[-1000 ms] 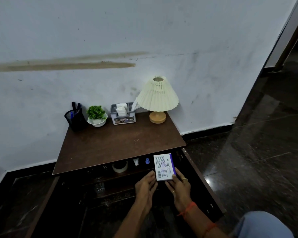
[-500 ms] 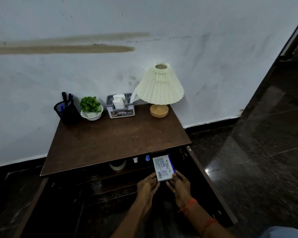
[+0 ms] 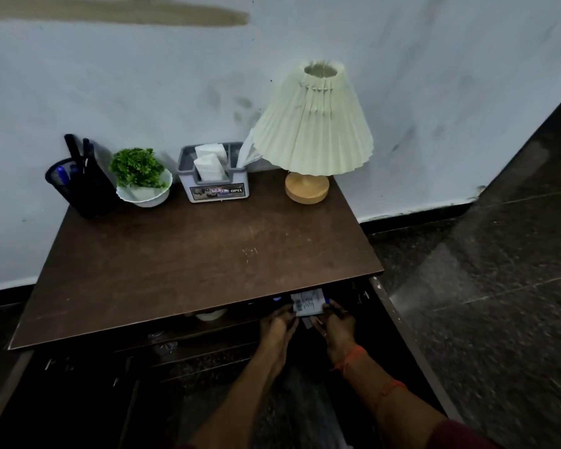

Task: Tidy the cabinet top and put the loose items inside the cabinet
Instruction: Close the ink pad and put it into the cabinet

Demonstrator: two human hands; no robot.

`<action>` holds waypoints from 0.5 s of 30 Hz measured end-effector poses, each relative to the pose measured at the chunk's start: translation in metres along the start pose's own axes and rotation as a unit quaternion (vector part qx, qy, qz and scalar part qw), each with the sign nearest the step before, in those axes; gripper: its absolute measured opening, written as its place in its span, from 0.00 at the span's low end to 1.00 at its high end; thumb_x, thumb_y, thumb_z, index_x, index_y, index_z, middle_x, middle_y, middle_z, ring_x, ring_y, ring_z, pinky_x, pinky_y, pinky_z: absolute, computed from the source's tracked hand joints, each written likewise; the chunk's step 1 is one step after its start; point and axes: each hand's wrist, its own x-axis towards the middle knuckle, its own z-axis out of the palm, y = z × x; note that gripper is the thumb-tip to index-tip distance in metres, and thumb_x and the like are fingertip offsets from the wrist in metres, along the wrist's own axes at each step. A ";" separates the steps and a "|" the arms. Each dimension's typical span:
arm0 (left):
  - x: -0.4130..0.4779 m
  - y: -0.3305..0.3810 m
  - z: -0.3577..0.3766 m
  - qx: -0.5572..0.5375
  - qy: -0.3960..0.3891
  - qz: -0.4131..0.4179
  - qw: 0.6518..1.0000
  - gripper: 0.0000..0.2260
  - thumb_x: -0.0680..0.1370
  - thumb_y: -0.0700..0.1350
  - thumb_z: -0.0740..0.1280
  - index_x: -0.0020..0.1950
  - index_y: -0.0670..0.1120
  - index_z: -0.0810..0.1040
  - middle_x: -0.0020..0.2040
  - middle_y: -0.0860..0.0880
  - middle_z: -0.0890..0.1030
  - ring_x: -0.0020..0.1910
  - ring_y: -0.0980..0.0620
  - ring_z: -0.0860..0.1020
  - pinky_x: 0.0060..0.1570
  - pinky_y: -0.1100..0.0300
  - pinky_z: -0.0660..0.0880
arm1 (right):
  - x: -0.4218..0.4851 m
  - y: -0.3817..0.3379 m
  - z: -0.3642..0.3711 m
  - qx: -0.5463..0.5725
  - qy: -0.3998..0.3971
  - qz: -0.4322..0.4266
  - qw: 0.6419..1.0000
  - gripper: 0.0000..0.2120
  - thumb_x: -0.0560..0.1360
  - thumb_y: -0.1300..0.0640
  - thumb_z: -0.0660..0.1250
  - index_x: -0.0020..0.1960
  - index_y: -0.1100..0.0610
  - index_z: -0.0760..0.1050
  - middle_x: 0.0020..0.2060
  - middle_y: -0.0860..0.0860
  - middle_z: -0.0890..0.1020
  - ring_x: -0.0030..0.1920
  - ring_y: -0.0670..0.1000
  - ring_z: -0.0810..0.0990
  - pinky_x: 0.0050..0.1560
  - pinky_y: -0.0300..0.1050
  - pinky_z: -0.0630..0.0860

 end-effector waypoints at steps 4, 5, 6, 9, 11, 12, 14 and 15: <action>0.013 0.002 0.004 0.015 0.015 -0.012 1.000 0.09 0.78 0.30 0.60 0.43 0.41 0.77 0.44 0.45 0.78 0.41 0.52 0.77 0.42 0.65 0.77 | 0.017 0.000 0.008 -0.021 0.010 -0.017 1.000 0.14 0.80 0.70 0.57 0.64 0.69 0.73 0.64 0.68 0.75 0.52 0.60 0.74 0.45 0.46 0.80; 0.016 0.002 0.004 0.017 0.017 -0.014 1.000 0.10 0.78 0.30 0.60 0.43 0.42 0.76 0.44 0.45 0.78 0.40 0.53 0.77 0.39 0.66 0.77 | 0.020 0.000 0.009 -0.031 0.013 -0.022 0.999 0.15 0.80 0.71 0.57 0.65 0.70 0.72 0.64 0.68 0.74 0.53 0.60 0.74 0.50 0.50 0.78; 0.018 0.002 0.004 0.019 0.019 -0.015 1.000 0.09 0.78 0.31 0.60 0.44 0.42 0.76 0.41 0.46 0.79 0.37 0.53 0.78 0.35 0.68 0.77 | 0.023 0.001 0.009 -0.039 0.018 -0.028 0.999 0.16 0.80 0.71 0.57 0.66 0.70 0.71 0.65 0.68 0.74 0.55 0.61 0.74 0.49 0.50 0.76; 0.026 0.001 0.006 0.024 0.028 -0.016 0.999 0.10 0.78 0.30 0.59 0.42 0.40 0.77 0.29 0.50 0.81 0.29 0.56 0.79 0.28 0.70 0.76 | 0.026 0.000 0.009 -0.052 0.028 -0.047 0.997 0.16 0.79 0.73 0.58 0.65 0.71 0.72 0.62 0.67 0.76 0.51 0.59 0.75 0.40 0.43 0.74; 0.031 0.001 0.007 0.022 0.025 -0.023 0.999 0.12 0.77 0.29 0.59 0.39 0.40 0.76 0.29 0.48 0.81 0.33 0.51 0.78 0.33 0.65 0.77 | 0.029 0.001 0.007 -0.064 0.033 -0.056 0.996 0.16 0.78 0.74 0.57 0.64 0.73 0.72 0.58 0.67 0.77 0.42 0.55 0.76 0.36 0.39 0.74; 0.031 0.001 0.007 0.019 0.021 -0.024 0.999 0.12 0.76 0.29 0.59 0.38 0.40 0.77 0.33 0.45 0.80 0.36 0.48 0.77 0.39 0.60 0.77 | 0.029 0.002 0.006 -0.072 0.037 -0.061 0.995 0.16 0.77 0.75 0.57 0.63 0.73 0.72 0.57 0.67 0.77 0.40 0.54 0.76 0.34 0.37 0.75; 0.033 -0.001 0.006 0.029 0.008 -0.018 0.999 0.12 0.75 0.28 0.59 0.40 0.39 0.78 0.39 0.42 0.80 0.43 0.43 0.77 0.50 0.51 0.76 | 0.033 0.005 0.004 -0.081 0.044 -0.078 0.993 0.16 0.76 0.77 0.57 0.62 0.73 0.74 0.59 0.69 0.78 0.46 0.59 0.78 0.35 0.36 0.77; 0.033 -0.002 0.005 0.033 0.001 -0.013 0.999 0.12 0.74 0.28 0.59 0.40 0.39 0.79 0.39 0.42 0.81 0.45 0.42 0.77 0.52 0.50 0.75 | 0.034 0.007 0.003 -0.085 0.045 -0.089 0.991 0.16 0.75 0.76 0.58 0.61 0.72 0.75 0.58 0.68 0.78 0.51 0.60 0.79 0.39 0.38 0.78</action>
